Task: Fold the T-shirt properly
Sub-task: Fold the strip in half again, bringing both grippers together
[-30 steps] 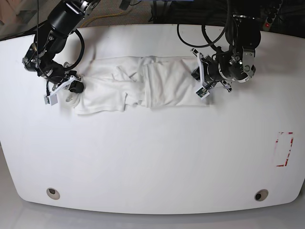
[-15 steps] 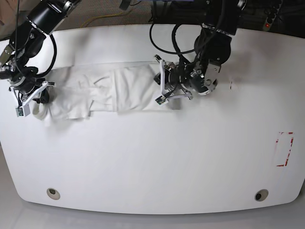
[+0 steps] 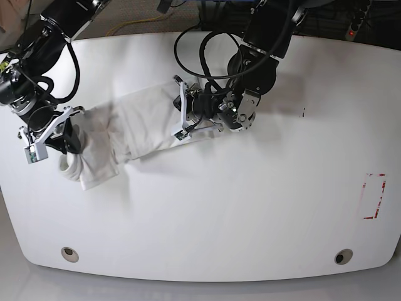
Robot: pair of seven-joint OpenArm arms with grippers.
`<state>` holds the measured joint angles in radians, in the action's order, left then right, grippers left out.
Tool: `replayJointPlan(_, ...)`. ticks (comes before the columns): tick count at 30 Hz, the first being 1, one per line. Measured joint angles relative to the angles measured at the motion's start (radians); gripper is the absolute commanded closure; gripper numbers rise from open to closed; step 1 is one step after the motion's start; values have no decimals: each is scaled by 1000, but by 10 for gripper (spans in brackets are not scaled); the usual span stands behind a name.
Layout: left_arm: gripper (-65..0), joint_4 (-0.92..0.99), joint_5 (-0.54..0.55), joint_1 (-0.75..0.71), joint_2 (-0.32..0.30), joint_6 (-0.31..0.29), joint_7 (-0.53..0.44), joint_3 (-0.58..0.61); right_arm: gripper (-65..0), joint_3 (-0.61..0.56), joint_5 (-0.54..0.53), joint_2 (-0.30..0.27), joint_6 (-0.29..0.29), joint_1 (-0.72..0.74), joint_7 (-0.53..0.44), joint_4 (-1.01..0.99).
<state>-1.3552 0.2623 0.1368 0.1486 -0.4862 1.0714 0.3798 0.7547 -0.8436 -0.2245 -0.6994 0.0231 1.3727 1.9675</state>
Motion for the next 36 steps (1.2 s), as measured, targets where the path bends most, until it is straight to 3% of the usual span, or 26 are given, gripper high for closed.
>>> replayJointPlan(12, -8, -2, -56, -20, 0, -4, -90, -10, 0, -257, 13, 128, 3, -32, -19, -2)
replayJointPlan(18, -11, -3, -55, -21, 1, -4, -93, -21, -5, -392, 151, 133, 2, -30, -81, -26)
replayJointPlan(20, -11, -3, -51, -23, 1, -5, -92, -43, -78, -432, 196, 132, 3, -29, -94, -26)
replayJointPlan(24, -26, -3, -50, -17, 0, -8, -89, -56, -295, -493, 267, 131, 3, -29, -116, -42)
replayJointPlan(26, -83, -3, -53, -9, 0, -33, -86, -57, -377, -511, 267, 133, 2, -29, -117, -58)
replayJointPlan(28, -182, -3, -55, 0, 1, -65, -67, -66, -460, -516, 267, 133, 2, -32, -122, -65)
replayJointPlan(31, -297, -23, -58, -3, 3, -75, -67, -120, -541, -542, 276, 126, 3, -31, -120, -65)
replayJointPlan(34, -346, -94, -69, -10, 2, -75, -60, -192, -566, -589, 274, 125, 3, -31, -121, -63)
replayJointPlan(36, -343, -173, -73, -18, -3, -75, -56, -230, -566, -593, 267, 136, 3, -34, -120, -58)
